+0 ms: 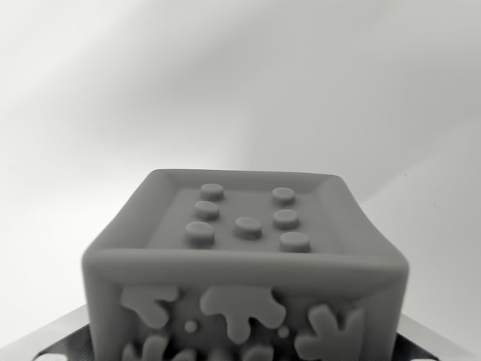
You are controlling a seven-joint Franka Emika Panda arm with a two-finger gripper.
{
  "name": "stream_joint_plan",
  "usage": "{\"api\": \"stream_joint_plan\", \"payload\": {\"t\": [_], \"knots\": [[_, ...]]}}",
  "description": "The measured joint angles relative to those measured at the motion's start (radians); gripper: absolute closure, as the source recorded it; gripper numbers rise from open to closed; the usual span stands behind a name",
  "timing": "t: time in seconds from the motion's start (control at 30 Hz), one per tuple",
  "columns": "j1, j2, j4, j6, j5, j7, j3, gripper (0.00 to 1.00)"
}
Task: Destack cube
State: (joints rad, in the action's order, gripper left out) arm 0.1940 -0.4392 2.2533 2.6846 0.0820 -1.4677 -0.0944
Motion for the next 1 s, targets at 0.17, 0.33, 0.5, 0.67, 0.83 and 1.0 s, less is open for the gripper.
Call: {"api": "stream_joint_plan", "payload": {"t": [0.17, 0.33, 0.5, 0.67, 0.83, 1.0], "knots": [[-0.004, -0.026, -0.005, 0.021, 0.004, 0.002, 0.005, 1.00], [-0.010, -0.053, -0.011, 0.042, 0.005, 0.004, 0.012, 1.00], [-0.015, -0.076, -0.017, 0.059, 0.005, 0.004, 0.018, 1.00], [-0.020, -0.094, -0.023, 0.072, 0.005, 0.004, 0.022, 1.00], [-0.024, -0.110, -0.028, 0.084, 0.005, 0.004, 0.027, 1.00], [-0.027, -0.121, -0.031, 0.091, 0.005, 0.004, 0.030, 1.00]]}}
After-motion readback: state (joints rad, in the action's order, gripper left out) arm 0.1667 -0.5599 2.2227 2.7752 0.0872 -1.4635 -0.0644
